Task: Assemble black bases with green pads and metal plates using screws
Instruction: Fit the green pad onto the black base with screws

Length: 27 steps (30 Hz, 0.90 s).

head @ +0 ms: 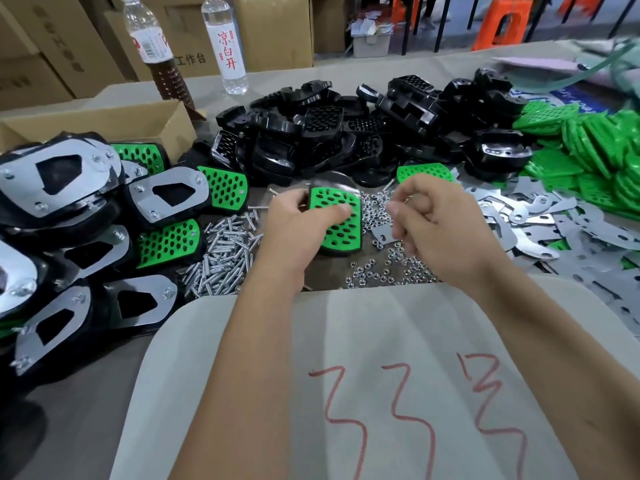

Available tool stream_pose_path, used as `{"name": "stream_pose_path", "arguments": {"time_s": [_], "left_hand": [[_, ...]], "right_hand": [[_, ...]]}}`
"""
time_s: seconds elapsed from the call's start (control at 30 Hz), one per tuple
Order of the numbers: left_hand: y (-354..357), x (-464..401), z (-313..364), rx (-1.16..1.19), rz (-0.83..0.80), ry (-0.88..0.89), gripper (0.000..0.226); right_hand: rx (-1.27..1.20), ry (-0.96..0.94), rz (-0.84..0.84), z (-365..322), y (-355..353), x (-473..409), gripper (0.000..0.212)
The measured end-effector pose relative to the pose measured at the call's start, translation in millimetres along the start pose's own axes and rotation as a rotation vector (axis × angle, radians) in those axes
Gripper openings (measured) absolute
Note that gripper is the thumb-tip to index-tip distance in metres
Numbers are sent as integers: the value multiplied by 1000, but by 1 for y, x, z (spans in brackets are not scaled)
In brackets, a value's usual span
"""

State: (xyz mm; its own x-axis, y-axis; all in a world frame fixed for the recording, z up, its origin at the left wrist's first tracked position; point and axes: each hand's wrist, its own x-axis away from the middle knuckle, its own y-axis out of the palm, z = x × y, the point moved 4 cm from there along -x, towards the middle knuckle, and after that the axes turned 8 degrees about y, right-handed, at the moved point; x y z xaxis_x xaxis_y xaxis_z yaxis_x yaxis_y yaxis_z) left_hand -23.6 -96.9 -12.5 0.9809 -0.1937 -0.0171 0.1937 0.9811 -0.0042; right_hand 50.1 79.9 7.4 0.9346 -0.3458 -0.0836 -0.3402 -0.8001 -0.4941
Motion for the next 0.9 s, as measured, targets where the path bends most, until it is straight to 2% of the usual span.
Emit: {"name": "stream_pose_path", "arguments": {"time_s": [0.13, 0.27, 0.37, 0.5, 0.6, 0.67, 0.8, 0.9], "left_hand": [[10, 5, -1, -84, -67, 37, 17], [12, 3, -1, -125, -70, 71, 17], [15, 6, 2, -192, -86, 121, 22], [19, 9, 8, -249, -100, 184, 40], [23, 9, 8, -322, -106, 259, 23], [27, 11, 8, -366, -79, 313, 26], [32, 13, 6, -341, -32, 315, 25], [39, 18, 12, -419, -28, 409, 21]], "right_hand": [[-280, 10, 18, 1, 5, 5, 22], [-357, 16, -12, 3, 9, 5, 26], [-274, -3, 45, 5, 10, 4, 22], [-51, -99, 95, 0, 9, 4, 21], [195, -254, 158, -11, 6, 7, 14], [242, -281, 189, -14, 5, 8, 14], [356, -212, 187, -12, 9, 8, 15], [90, -10, 209, -3, 4, 6, 22]]}}
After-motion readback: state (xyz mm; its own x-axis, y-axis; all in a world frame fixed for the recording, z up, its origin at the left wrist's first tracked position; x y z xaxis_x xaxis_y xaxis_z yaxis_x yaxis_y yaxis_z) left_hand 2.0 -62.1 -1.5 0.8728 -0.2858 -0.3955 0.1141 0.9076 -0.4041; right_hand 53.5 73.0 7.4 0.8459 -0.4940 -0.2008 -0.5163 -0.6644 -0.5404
